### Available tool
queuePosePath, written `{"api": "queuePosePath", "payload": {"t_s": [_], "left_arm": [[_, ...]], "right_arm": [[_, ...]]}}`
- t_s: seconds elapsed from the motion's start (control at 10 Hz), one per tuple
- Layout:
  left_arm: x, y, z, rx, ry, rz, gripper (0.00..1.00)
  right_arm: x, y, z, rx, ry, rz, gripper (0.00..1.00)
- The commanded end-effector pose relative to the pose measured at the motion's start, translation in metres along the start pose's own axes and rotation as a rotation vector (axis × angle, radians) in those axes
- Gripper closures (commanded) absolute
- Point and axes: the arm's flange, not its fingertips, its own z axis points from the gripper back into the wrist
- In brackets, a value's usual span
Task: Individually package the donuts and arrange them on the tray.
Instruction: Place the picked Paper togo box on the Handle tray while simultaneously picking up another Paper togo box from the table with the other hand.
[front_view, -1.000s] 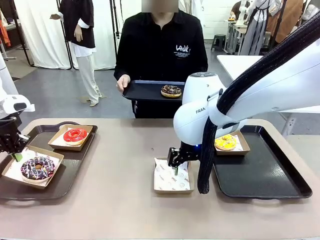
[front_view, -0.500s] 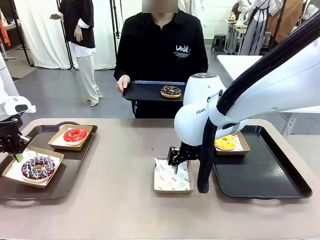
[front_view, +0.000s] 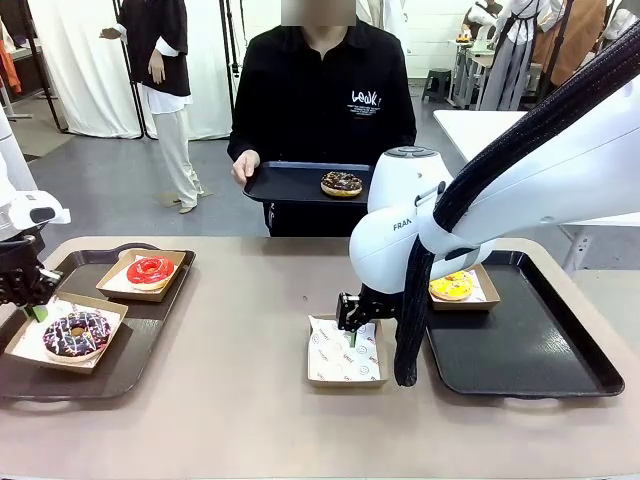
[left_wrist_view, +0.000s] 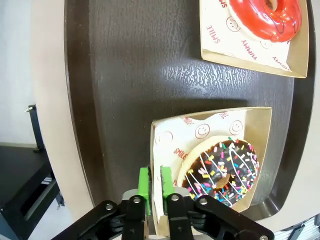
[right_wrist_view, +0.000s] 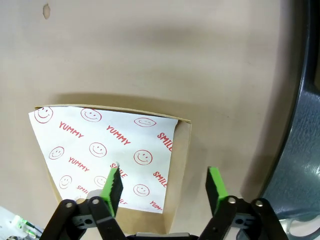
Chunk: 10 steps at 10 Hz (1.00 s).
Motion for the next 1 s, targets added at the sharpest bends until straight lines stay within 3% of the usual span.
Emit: {"api": "queuePosePath", "payload": {"t_s": [0.0, 0.1, 0.2, 0.3, 0.4, 0.6, 0.9], "left_arm": [[-0.0018, 0.0011, -0.0005, 0.03, -0.018, 0.026, 0.09], [-0.0021, 0.0014, 0.0007, 0.029, -0.021, 0.026, 0.0], [-0.0021, 0.0019, 0.0015, 0.027, -0.023, 0.025, 0.0], [-0.0021, 0.002, 0.0017, 0.026, -0.022, 0.022, 0.0], [-0.0021, 0.0023, 0.0019, 0.023, -0.021, 0.02, 0.13], [-0.0019, 0.0026, 0.0028, 0.012, -0.02, 0.02, 0.0], [-0.0027, 0.0032, 0.0033, 0.005, -0.022, 0.02, 0.0]], "right_arm": [[-0.0016, -0.0046, -0.0072, -0.02, -0.029, -0.061, 1.0], [-0.0012, -0.0063, -0.0075, -0.019, -0.027, -0.087, 1.0], [-0.0012, -0.0066, -0.0075, -0.016, -0.026, -0.09, 1.0], [-0.0009, -0.0064, -0.0079, -0.014, -0.027, -0.093, 0.84], [-0.0007, -0.0063, -0.0081, -0.012, -0.028, -0.096, 0.94], [-0.0006, -0.0064, -0.0081, -0.008, -0.023, -0.104, 1.0], [-0.0006, -0.0069, -0.0085, -0.006, -0.019, -0.116, 1.0]]}}
